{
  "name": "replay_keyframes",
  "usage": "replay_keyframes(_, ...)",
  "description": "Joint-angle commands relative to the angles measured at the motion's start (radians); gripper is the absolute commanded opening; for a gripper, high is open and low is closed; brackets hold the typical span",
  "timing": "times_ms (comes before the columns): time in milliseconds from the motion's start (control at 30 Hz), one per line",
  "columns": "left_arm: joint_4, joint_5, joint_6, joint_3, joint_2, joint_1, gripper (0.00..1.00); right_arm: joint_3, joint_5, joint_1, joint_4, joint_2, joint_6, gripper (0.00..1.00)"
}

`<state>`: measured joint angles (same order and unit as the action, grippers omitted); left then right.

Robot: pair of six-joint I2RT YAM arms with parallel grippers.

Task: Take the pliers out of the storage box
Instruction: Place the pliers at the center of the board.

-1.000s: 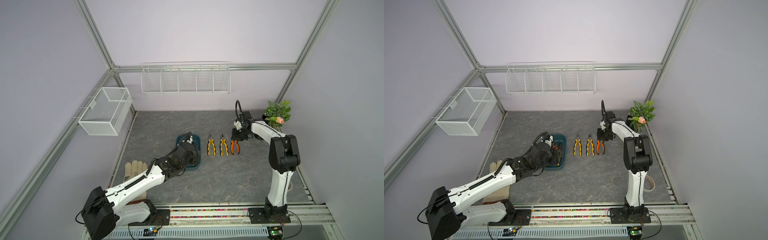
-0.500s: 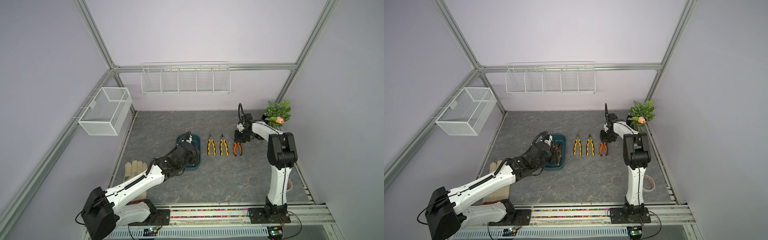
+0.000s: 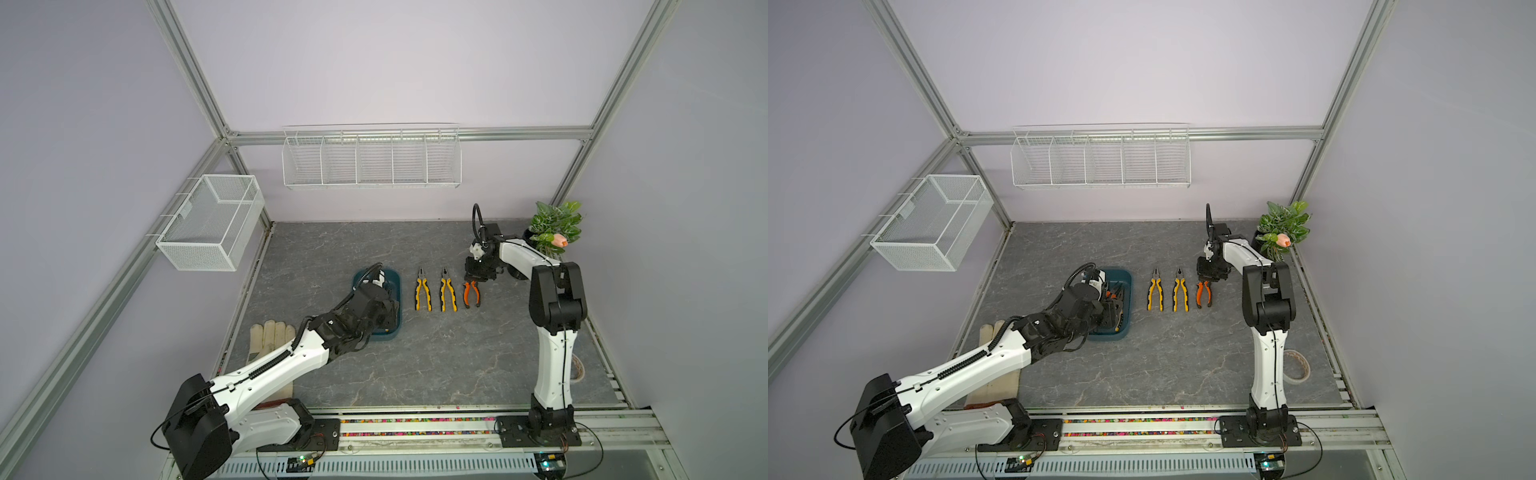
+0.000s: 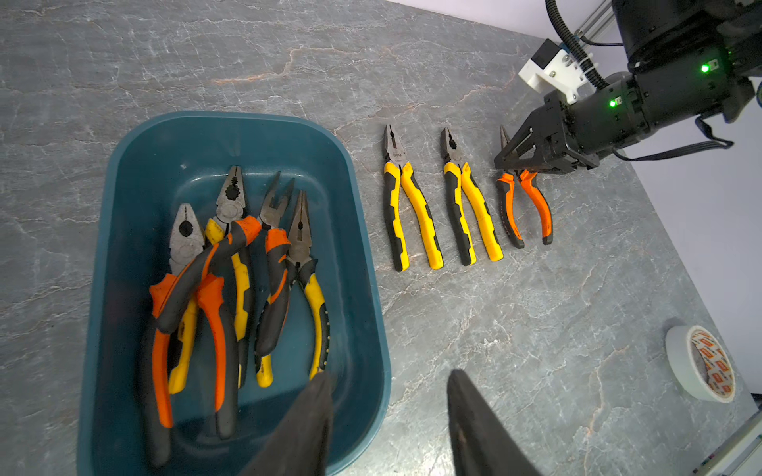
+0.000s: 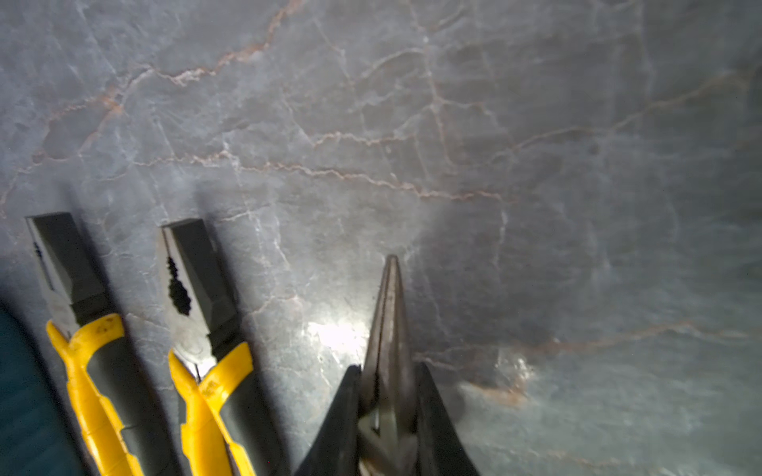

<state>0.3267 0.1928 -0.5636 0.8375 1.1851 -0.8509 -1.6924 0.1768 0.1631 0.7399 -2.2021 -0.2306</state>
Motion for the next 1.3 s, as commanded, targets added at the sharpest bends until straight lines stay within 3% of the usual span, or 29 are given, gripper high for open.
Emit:
replay_keyframes(0, 0.015, 0.003, 0.009, 0.017, -0.023, 0.009, 0.48, -0.022, 0.016, 0.014, 0.024, -0.022, 0.015, 0.17)
replay_keyframes(267, 0.015, -0.004, 0.007, 0.017, -0.026, 0.014, 0.48, -0.04, -0.013, 0.023, 0.05, -0.051, 0.013, 0.37)
replay_keyframes(533, 0.007, -0.013, -0.002, 0.015, -0.016, 0.014, 0.48, -0.031, -0.037, 0.023, 0.047, -0.037, 0.015, 0.38)
replay_keyframes(667, 0.015, -0.013, -0.003, 0.015, -0.004, 0.014, 0.48, -0.014, -0.049, 0.024, 0.008, 0.014, 0.014, 0.5)
replay_keyframes(1067, 0.046, -0.012, -0.008, -0.01, 0.007, 0.014, 0.49, -0.195, -0.073, 0.024, 0.039, 0.11, 0.025, 0.51)
replay_keyframes(1267, 0.089, 0.018, 0.006, 0.009, 0.039, 0.014, 0.5, -0.161, -0.092, 0.032, 0.046, 0.209, -0.018, 0.5)
